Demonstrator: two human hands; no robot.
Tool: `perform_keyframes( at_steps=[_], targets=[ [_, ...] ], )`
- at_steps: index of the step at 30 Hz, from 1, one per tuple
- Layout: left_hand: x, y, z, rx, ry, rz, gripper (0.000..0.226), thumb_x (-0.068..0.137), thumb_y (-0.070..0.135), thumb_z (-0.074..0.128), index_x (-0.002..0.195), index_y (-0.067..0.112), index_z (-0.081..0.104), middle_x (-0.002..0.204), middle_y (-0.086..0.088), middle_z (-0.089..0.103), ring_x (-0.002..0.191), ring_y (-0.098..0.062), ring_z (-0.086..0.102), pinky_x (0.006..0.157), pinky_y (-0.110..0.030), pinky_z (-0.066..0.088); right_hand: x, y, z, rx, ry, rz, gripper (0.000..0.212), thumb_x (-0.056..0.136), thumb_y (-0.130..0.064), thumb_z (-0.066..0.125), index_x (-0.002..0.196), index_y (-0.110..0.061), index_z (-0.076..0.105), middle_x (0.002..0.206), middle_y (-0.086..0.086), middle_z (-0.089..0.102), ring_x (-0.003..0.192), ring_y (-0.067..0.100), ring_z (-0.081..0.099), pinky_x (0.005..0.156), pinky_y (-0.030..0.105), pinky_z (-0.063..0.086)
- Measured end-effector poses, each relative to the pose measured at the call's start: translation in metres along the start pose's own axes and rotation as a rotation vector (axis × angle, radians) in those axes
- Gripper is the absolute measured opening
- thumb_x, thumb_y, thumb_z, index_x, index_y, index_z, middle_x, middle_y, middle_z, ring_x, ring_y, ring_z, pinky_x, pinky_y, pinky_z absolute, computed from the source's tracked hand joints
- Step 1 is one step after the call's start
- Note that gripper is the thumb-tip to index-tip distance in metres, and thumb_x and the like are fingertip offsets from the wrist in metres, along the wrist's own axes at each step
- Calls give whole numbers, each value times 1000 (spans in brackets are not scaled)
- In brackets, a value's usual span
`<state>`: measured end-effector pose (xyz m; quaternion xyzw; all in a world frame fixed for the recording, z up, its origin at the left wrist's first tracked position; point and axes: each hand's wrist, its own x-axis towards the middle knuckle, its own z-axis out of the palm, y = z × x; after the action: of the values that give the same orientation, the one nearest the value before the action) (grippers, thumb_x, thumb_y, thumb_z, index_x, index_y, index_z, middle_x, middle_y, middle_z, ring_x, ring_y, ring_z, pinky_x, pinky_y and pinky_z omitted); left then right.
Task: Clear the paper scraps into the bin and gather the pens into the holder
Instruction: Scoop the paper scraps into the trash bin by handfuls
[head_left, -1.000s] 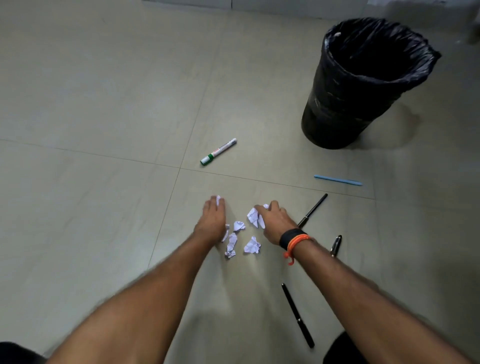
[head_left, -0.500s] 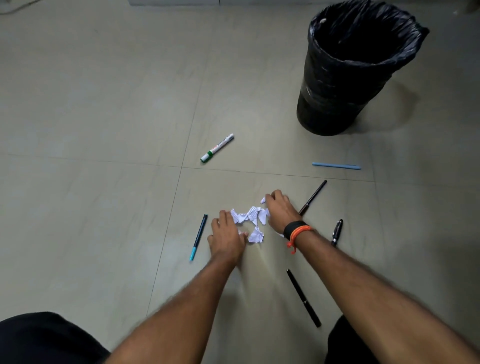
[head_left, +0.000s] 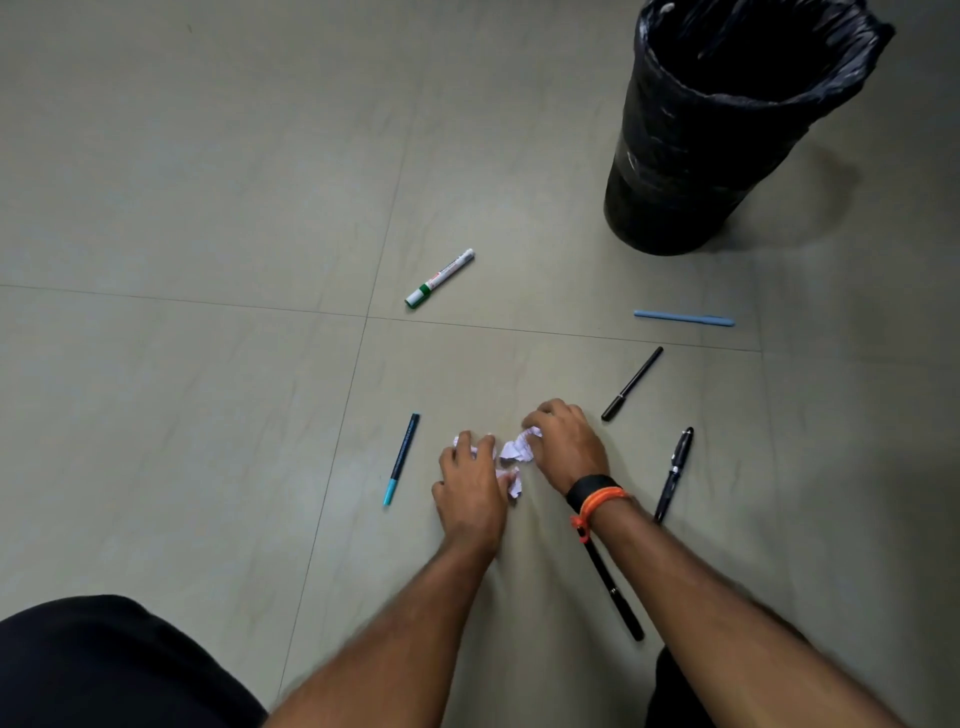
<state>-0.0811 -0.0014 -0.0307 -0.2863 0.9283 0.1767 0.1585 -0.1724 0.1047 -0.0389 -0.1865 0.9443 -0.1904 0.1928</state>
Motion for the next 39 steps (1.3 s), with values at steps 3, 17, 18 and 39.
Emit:
perform_keyframes(
  at_steps=[3, 17, 18, 39],
  targets=[
    [-8, -5, -6, 24, 56, -5, 58, 87, 51, 59, 139, 38, 36, 155, 3, 22, 138, -24, 27, 84, -40, 48, -11, 15, -8, 56, -19, 24, 42, 88, -13, 55, 128, -26, 59, 133, 4, 52, 122, 27, 43, 102, 32, 39],
    [-14, -6, 5, -110, -103, 186, 19, 92, 15, 50, 109, 21, 56, 118, 1, 49, 106, -21, 47, 79, -40, 52, -24, 29, -6, 54, -190, -148, 26, 83, -5, 57, 100, -23, 63, 114, 2, 48, 103, 27, 53, 83, 31, 48],
    [-14, -6, 5, -147, -99, 185, 16, 91, 13, 49, 102, 18, 59, 111, -2, 51, 101, -23, 51, 80, -42, 51, -26, 27, -4, 63, -175, -114, 21, 85, -8, 57, 99, -21, 64, 110, 3, 51, 99, 27, 56, 81, 31, 49],
    [60, 103, -125, -597, 263, 200, 10, 86, 23, 66, 85, 15, 71, 79, -2, 70, 76, -23, 64, 64, -27, 40, 20, 19, -135, 799, 318, 32, 13, 72, -4, 77, 77, -16, 75, 79, -10, 71, 73, -9, 63, 75, 21, 53]
  ],
)
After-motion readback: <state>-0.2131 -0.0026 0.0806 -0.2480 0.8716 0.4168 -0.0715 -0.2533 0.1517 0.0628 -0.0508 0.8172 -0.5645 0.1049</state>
